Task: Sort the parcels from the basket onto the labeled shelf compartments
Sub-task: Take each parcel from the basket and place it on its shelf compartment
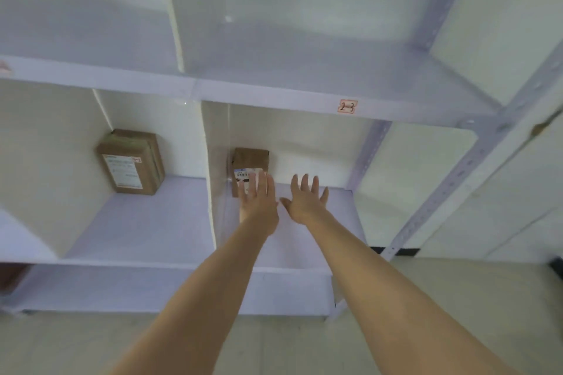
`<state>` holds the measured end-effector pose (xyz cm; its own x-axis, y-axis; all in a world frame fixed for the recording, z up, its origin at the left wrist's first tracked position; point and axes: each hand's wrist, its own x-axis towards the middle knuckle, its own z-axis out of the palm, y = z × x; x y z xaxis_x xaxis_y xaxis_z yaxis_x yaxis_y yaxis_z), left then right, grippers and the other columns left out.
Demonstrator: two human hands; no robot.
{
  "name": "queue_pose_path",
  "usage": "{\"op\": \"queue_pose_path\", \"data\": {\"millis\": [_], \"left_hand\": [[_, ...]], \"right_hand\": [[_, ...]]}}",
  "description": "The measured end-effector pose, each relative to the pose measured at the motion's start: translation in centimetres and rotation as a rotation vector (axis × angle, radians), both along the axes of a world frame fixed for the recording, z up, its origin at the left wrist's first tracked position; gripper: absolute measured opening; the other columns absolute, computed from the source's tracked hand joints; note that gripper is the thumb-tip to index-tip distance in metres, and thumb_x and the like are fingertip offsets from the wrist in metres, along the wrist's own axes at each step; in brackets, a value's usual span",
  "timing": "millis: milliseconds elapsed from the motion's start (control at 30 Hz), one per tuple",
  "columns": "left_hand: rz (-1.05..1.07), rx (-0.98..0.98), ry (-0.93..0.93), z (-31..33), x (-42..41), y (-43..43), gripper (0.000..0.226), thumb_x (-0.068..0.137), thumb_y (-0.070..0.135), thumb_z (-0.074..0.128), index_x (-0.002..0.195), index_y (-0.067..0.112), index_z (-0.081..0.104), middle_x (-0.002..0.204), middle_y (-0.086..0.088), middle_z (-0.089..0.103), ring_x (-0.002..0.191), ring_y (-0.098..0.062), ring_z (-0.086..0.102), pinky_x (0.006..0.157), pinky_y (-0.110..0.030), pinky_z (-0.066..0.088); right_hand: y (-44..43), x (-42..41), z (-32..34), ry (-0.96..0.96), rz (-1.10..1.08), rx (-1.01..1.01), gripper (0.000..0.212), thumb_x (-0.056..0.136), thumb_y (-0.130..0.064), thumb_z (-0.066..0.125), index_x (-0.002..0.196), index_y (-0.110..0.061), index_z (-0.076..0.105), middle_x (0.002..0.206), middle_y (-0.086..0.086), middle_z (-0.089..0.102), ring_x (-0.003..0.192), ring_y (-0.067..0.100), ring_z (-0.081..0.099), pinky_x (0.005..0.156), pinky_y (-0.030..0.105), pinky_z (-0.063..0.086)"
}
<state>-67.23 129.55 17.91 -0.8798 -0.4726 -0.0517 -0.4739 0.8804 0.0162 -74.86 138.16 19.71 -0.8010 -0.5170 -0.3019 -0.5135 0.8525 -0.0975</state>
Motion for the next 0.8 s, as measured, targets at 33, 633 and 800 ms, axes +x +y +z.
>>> {"op": "queue_pose_path", "data": {"millis": [33,633,800], "left_hand": [[-0.022,-0.021,-0.014,1.4,1.1,0.9,0.068,0.105,0.033,0.023,0.149,0.007,-0.021,0.158,-0.013,-0.025,0.145,-0.032,-0.022,0.113,-0.051,-0.016],[0.327,0.089,-0.184,16.2,28.4,-1.8,0.080,0.100,0.053,0.025,0.150,0.010,-0.021,0.156,-0.012,-0.029,0.144,-0.029,-0.028,0.113,-0.051,-0.020],[0.473,0.100,-0.135,18.2,36.5,-7.6,0.078,0.101,0.051,0.025,0.151,0.011,-0.020,0.157,-0.011,-0.028,0.144,-0.029,-0.028,0.114,-0.051,-0.020]], "right_hand": [[1.1,1.0,1.3,-0.009,0.008,0.032,0.072,0.102,-0.053,0.022,0.155,-0.018,-0.012,0.163,0.009,-0.017,0.148,0.033,-0.018,0.118,0.056,-0.007],[0.4,21.0,14.5,-0.229,0.268,0.209,0.075,0.103,-0.049,0.029,0.155,-0.017,-0.014,0.163,0.009,-0.018,0.148,0.035,-0.017,0.119,0.056,-0.006],[-7.2,27.6,16.1,-0.234,0.389,0.185,0.078,0.102,-0.052,0.029,0.154,-0.016,-0.018,0.163,0.007,-0.018,0.149,0.033,-0.018,0.120,0.053,-0.004]]}}
